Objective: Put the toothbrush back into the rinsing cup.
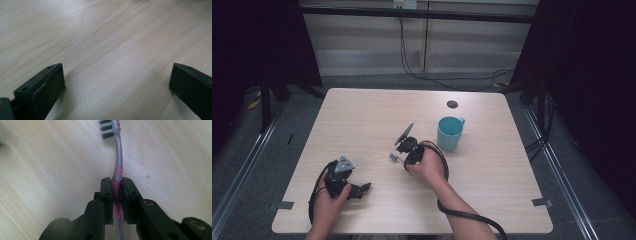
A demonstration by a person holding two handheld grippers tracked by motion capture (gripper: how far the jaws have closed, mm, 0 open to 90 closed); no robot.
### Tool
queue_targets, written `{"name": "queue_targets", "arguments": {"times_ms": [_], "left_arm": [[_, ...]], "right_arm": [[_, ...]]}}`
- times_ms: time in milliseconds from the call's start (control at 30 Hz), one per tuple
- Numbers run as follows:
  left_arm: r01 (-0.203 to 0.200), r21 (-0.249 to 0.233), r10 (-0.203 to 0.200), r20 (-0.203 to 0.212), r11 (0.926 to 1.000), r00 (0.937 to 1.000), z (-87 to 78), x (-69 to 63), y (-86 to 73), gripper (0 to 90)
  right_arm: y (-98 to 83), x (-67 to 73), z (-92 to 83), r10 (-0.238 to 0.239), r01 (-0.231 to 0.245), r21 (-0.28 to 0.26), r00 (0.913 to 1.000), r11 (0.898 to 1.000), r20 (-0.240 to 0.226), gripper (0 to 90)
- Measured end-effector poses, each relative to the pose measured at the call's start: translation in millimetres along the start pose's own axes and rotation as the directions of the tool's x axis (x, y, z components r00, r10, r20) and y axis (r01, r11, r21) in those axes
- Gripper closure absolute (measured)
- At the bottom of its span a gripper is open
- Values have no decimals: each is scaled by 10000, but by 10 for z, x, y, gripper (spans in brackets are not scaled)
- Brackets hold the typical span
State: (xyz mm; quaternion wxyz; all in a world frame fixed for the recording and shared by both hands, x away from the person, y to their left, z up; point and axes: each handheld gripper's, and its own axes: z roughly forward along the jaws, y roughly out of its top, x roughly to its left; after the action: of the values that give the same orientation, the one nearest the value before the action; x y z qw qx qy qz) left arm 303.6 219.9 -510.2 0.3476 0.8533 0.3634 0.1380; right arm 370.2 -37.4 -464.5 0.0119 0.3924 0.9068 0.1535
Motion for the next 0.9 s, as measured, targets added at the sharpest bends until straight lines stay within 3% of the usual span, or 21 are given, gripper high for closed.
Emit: {"name": "queue_targets", "arguments": {"times_ms": [67, 100, 167, 233, 367, 400, 433, 567, 833, 867, 900], "left_arm": [[-2, 2, 2, 0, 10000, 10000, 0, 0, 0, 0], [-3, 3, 3, 0, 10000, 10000, 0, 0, 0, 0], [-2, 0, 2, -3, 10000, 10000, 0, 0, 0, 0], [0, 1, 0, 0, 10000, 10000, 0, 0, 0, 0], [4, -3, -4, -5, 10000, 10000, 0, -1, 0, 0], [2, -3, -2, -2, 10000, 10000, 0, 0, 0, 0], [5, -4, -5, -2, 10000, 10000, 0, -1, 0, 0], [7, -5, -7, -4, 10000, 10000, 0, -1, 0, 0], [5, -4, -5, -7, 10000, 10000, 0, -1, 0, 0], [9, -7, -9, -6, 10000, 10000, 1, -1, 0, 0], [5, -6, -5, -7, 10000, 10000, 0, -1, 0, 0]], "right_arm": [[-40, -49, -93, 279, -297, -668, 9992, 9973, -275, 810], [-84, -91, -194, 360, -410, -1312, 9985, 9905, -400, 810], [-108, -114, -246, 375, -441, -1606, 9983, 9860, -440, 810], [-165, -160, -357, 585, -731, -2273, 9958, 9711, -705, 810], [-270, -238, -522, 561, -848, -3176, 9936, 9444, -985, 810], [-270, -238, -522, 561, -848, -3176, 9936, 9444, -985, 810], [-305, -258, -558, 516, -860, -3369, 9926, 9376, -1096, 810], [-355, -275, -616, 496, -892, -3676, 9920, 9257, -1157, 810], [-437, -327, -748, 498, -1157, -4608, 9870, 8799, -1527, 809], [-446, -338, -766, 491, -1191, -4733, 9863, 8728, -1576, 809], [-460, -359, -805, 526, -1294, -4962, 9848, 8585, -1658, 810]]}}
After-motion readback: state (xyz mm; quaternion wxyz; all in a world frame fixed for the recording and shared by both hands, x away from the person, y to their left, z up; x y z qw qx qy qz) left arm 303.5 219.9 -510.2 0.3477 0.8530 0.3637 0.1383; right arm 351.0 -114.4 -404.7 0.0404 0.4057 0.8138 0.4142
